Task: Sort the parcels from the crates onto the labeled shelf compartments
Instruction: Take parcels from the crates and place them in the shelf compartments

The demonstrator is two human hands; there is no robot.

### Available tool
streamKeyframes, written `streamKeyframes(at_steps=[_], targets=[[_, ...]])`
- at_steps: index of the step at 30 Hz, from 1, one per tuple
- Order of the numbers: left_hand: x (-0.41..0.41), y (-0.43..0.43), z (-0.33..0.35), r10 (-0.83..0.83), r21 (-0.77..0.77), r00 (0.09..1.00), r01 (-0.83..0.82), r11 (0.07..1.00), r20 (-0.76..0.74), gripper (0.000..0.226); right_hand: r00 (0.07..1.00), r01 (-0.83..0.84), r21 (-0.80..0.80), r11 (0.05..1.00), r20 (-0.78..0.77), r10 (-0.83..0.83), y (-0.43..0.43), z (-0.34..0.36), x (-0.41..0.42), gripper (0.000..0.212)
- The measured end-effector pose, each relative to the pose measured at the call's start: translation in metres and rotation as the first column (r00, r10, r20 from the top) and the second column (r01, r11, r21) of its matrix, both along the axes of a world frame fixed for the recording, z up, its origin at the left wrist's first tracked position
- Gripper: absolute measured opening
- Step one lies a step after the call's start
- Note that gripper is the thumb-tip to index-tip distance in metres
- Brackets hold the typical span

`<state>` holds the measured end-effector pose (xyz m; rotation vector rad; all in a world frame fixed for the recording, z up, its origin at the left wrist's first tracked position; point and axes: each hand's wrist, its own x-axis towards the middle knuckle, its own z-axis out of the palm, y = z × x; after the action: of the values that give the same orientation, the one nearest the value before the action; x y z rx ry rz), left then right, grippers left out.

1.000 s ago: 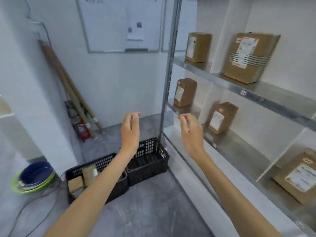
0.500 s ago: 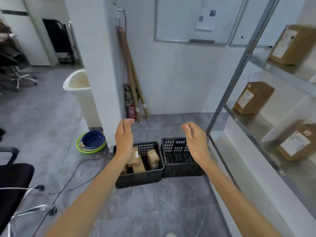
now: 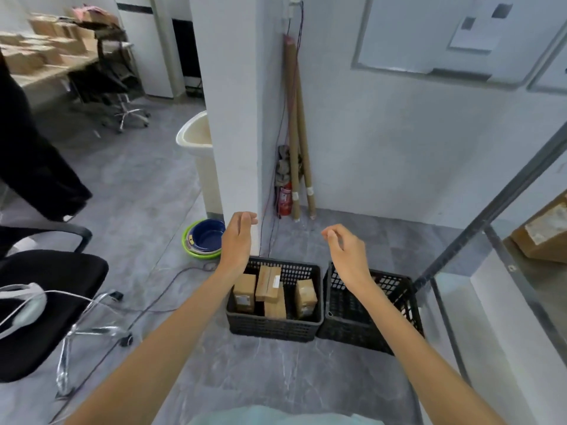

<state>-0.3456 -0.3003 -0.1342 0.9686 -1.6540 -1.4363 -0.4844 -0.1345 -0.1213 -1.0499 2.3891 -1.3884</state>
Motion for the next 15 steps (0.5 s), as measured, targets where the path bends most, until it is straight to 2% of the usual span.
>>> streamKeyframes(at_steps=[9,15], targets=[[-0.018,-0.053,-0.050,0.037,0.076,0.996,-0.044,0.996,0.087,0.026,0.989,-0.090,0.112,0.990,0.127,0.075,-0.064,-0.050,-0.041,0.020],[-0.044,-0.106,-0.079,0.003,0.165,0.990,-0.026,0.986,0.141,0.023,0.976,-0.085,0.209,0.974,0.213,0.039,-0.126,-0.090,-0.061,0.018]])
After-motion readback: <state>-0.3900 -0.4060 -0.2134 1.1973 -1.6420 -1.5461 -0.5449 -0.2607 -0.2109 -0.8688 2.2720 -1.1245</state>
